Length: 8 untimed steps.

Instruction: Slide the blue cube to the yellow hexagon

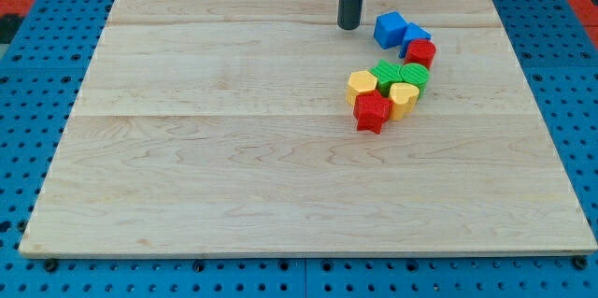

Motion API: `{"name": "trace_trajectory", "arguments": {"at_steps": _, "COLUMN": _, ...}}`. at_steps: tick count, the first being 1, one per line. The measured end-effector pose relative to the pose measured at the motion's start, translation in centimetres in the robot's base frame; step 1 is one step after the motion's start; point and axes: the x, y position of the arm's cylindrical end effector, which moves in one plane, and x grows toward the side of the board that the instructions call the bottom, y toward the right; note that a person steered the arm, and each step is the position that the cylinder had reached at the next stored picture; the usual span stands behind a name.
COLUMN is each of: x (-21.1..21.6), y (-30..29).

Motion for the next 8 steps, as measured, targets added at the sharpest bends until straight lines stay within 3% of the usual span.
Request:
{"name": "trace_trajectory", "arguments": {"at_steps": 2, "x": -1.4, "y": 11.5}}
{"name": "trace_trajectory", "arguments": {"at_steps": 3, "x": -0.7, "y": 10.5}}
{"name": "trace_trajectory", "arguments": {"at_steps": 5, "x": -0.3, "y": 2.1}}
{"name": "trace_trajectory", "arguments": {"at_steps": 6, "x": -2.0, "y": 4.8}}
{"name": "trace_trajectory", "arguments": {"at_steps": 7, "x": -3.0, "y": 11.0}}
{"name": "trace_trajectory", "arguments": {"at_steps": 8, "x": -2.1, "y": 10.4}}
